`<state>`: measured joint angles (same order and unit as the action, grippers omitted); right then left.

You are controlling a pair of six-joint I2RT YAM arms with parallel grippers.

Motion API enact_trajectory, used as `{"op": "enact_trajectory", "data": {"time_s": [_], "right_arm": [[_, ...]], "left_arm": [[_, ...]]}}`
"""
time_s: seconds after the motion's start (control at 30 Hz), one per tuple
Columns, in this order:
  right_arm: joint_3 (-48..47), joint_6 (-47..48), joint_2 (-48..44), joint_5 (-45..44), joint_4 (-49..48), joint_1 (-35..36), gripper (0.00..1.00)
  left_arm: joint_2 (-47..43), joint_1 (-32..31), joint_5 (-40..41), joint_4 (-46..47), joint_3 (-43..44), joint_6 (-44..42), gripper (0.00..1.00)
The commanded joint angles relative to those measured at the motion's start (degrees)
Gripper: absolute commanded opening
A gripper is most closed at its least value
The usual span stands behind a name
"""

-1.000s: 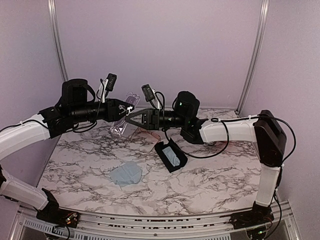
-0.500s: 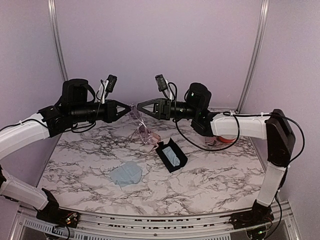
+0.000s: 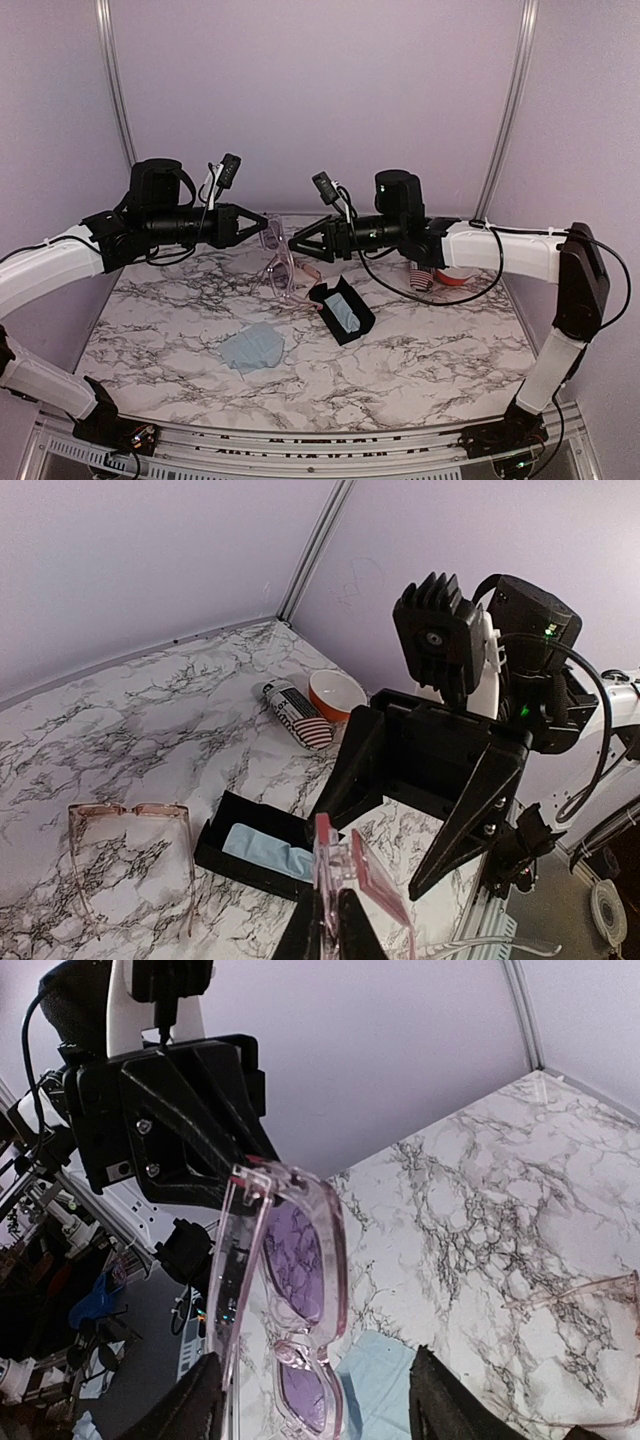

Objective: Organize the sunglasses
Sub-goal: Fold the left temple of the sunglasses with the sunglasses.

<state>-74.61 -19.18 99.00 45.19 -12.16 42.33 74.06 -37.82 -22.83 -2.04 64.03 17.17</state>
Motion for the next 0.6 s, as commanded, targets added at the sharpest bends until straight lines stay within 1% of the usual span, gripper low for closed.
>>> {"op": "enact_trajectory", "data": {"time_s": [0.0,0.07,0.13,0.3,0.37,0.43,0.5,0.57], "right_arm": [[-2.9,2.7,0.3,5.2,3.3,-0.3,0.66],[-2.2,1.7,0.7,6.8,1.7,-0.3,0.74],[-1.1,0.2,1.3,9.3,-1.3,-0.2,0.78],[-2.5,-1.7,4.4,12.9,-2.8,0.4,0.78],[-3.1,-1.6,5.3,13.3,-2.8,0.8,0.74],[-3.4,-2.1,6.1,13.7,-3.7,1.1,0.68],[-3.3,-3.5,6.7,14.7,-6.3,1.2,0.59],[-2.7,-6.2,7.1,15.7,-9.7,1.2,0.52]], "left_arm": [[0.5,0.1,-2.4,-0.5,1.9,0.3,0.07],[0.8,0.1,-4.1,-0.3,2.2,0.4,0.06],[0.9,0.1,-6.7,0.6,2.2,0.8,0.06],[0.8,0.1,-8.4,2.0,1.8,1.6,0.06],[0.8,0.1,-8.8,2.3,1.6,1.9,0.06],[0.9,0.1,-9.1,2.6,1.5,2.2,0.06],[0.8,0.1,-9.2,3.0,1.4,2.4,0.06],[0.9,0.1,-9.3,3.1,1.4,2.5,0.06]]}}
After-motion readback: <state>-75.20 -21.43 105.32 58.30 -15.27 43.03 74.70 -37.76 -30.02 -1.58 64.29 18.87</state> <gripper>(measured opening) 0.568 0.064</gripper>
